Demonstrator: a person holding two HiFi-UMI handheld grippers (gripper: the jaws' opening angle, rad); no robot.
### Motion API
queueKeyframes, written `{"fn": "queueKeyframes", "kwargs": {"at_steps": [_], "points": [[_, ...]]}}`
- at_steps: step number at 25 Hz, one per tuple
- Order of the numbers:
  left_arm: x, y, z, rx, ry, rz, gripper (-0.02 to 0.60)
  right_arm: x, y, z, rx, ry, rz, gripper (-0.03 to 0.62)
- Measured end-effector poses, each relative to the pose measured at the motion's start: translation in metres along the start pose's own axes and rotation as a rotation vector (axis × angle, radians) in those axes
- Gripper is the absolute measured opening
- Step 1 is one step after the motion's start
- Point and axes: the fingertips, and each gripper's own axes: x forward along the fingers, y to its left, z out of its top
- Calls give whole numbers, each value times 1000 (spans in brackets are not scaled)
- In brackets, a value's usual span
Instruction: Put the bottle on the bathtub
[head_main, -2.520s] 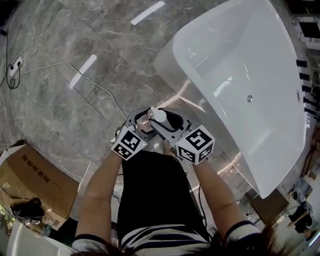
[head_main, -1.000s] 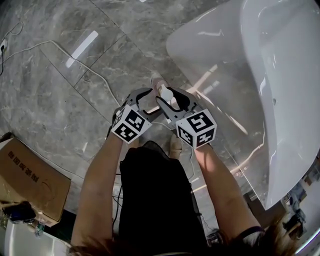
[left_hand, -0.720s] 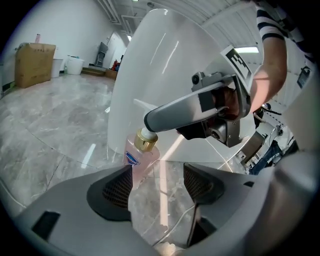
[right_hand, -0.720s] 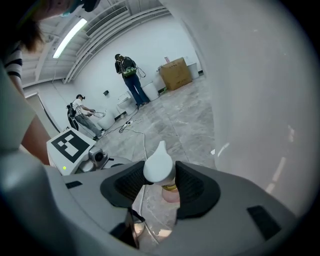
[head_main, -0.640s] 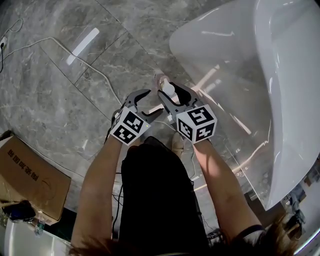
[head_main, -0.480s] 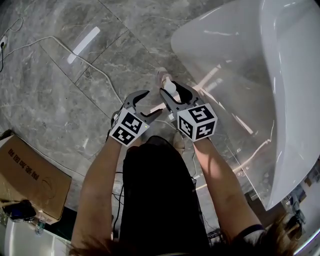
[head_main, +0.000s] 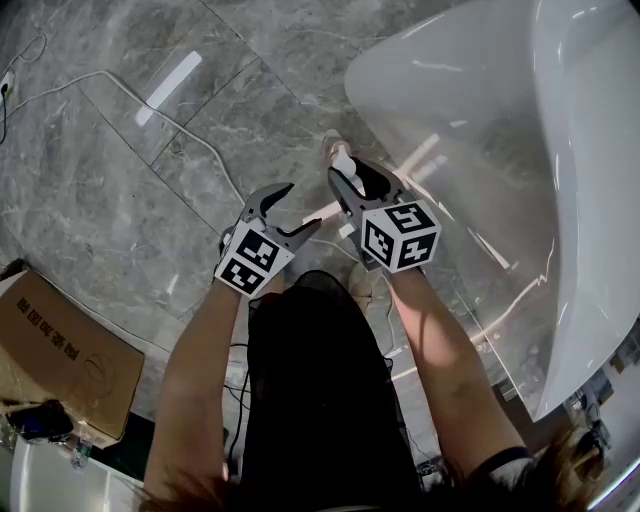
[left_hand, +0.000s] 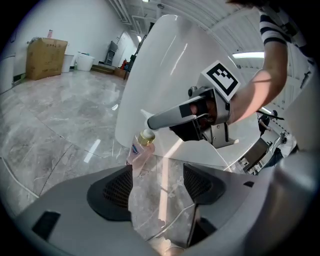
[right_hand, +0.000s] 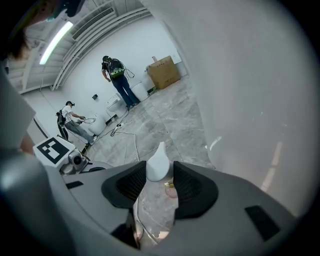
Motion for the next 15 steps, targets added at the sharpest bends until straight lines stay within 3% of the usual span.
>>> {"fn": "queueKeyframes", "kwargs": {"at_steps": [7, 15], "points": [[-1, 1, 6, -5, -21, 11, 337, 0, -3, 2, 20, -7, 6, 186], [-6, -3, 17, -23, -41, 10, 336, -2, -8, -4, 6, 36, -44, 201]]}}
